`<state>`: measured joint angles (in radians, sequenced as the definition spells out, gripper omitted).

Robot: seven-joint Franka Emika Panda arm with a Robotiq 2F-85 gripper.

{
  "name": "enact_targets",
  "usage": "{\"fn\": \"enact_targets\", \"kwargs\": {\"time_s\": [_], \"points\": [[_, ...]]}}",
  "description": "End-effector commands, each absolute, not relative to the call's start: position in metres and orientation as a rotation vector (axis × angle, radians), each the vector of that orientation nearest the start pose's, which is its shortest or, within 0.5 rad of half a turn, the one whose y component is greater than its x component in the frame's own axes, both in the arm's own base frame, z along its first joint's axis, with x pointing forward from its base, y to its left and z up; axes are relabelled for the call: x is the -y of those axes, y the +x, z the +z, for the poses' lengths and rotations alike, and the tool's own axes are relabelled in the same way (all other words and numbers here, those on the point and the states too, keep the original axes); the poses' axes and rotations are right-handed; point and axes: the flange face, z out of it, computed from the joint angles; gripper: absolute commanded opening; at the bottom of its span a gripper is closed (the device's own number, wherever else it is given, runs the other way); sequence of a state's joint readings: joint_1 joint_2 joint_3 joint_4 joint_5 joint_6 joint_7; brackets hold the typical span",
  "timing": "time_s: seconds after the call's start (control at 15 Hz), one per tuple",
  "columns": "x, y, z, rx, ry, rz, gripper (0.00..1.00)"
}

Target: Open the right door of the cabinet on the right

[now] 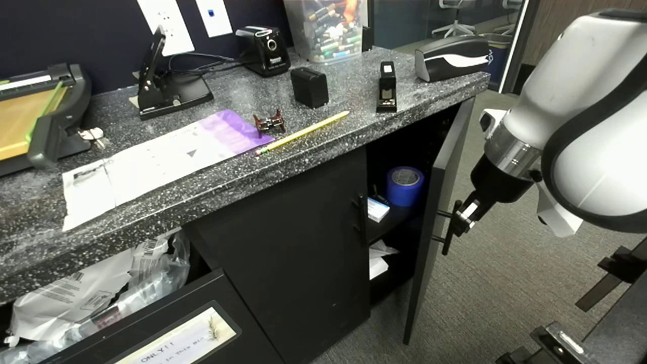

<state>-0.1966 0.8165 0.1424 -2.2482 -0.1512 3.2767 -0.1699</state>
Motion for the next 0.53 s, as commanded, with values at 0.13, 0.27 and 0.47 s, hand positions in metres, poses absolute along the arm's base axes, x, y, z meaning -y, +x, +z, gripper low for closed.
{"fn": "enact_targets", "kwargs": {"time_s": [0.13,0.27,0.47], "points": [[-0.107,0.443,0.088,0.412,-2.845,-0.031,0.58],[-0.145,0.435,0.107,0.398,-2.766,0.092,0.73],[-0.160,0.439,0.105,0.404,-2.755,0.074,0.69]]}}
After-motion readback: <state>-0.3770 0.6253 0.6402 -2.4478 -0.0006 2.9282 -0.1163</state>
